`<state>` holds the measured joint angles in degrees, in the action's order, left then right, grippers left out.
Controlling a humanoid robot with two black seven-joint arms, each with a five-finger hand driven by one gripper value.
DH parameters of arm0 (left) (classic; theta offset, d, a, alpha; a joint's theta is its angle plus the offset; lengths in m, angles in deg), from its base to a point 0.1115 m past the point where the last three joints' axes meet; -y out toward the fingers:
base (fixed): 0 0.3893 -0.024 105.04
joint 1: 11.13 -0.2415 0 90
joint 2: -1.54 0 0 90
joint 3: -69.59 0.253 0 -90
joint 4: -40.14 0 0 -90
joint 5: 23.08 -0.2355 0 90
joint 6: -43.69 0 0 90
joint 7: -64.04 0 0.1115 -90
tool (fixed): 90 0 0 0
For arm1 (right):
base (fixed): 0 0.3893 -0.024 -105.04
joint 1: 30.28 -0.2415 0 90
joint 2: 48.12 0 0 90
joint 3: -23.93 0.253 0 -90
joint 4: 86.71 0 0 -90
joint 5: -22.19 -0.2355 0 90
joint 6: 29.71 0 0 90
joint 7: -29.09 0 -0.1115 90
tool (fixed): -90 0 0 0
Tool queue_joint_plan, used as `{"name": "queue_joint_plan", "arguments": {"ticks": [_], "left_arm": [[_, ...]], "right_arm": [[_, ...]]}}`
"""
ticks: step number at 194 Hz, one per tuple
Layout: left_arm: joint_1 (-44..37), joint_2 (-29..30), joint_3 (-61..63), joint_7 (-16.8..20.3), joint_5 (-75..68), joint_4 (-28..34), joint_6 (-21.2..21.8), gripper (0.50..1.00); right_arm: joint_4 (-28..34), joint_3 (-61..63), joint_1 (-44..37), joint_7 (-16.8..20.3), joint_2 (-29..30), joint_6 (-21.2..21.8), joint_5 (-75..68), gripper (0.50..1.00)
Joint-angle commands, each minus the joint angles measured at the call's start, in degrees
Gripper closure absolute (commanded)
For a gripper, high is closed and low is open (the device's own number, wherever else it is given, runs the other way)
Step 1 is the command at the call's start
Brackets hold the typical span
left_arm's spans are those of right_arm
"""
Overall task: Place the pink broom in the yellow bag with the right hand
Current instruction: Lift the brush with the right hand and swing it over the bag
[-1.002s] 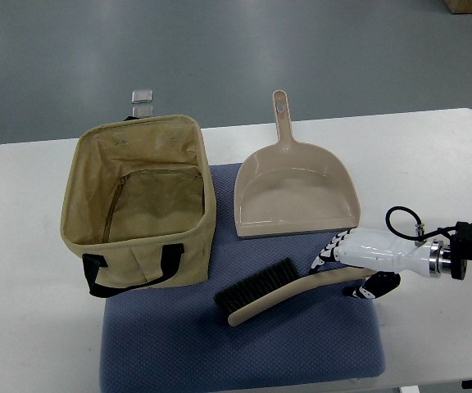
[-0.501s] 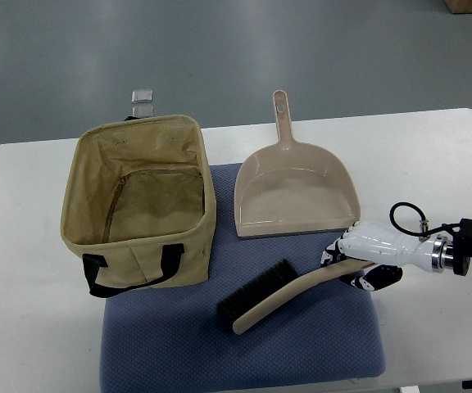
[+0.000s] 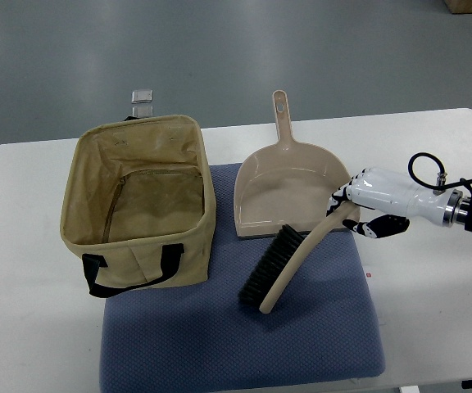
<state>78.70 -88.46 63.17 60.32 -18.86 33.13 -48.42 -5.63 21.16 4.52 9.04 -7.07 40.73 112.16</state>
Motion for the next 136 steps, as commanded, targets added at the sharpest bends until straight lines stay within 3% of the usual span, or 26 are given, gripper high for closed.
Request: {"name": "queue_joint_plan", "arguments": {"ticks": [1, 49, 85, 105, 136], "left_arm": [[0.00, 0.00, 0.00, 0.04, 0.00, 0.07, 0.00, 0.500], [0.00, 0.00, 0.00, 0.04, 0.00, -0.02, 0.00, 0.500], [0.00, 0.00, 0.00, 0.04, 0.00, -0.02, 0.00, 0.500], [0.00, 0.00, 0.00, -0.05, 0.00, 0.07, 0.00, 0.500], [0.00, 0.00, 0.00, 0.04, 0.00, -0.02, 0.00, 0.500]], "right_arm": [[-0.05, 3.56, -0.70, -0.16, -0.36, 0.83, -2.16, 1.000], [-1.55, 9.10, -7.12, -0.60, -2.38, 6.98, -7.35, 1.000], [-7.70, 14.20, -10.99, -0.60, -1.15, 10.67, -8.67, 1.000], [-10.16, 15.25, -14.94, -0.34, 2.36, 13.22, -8.58, 1.000], [-11.65, 15.17, -19.42, 0.10, 7.64, 13.66, -8.23, 1.000]]}}
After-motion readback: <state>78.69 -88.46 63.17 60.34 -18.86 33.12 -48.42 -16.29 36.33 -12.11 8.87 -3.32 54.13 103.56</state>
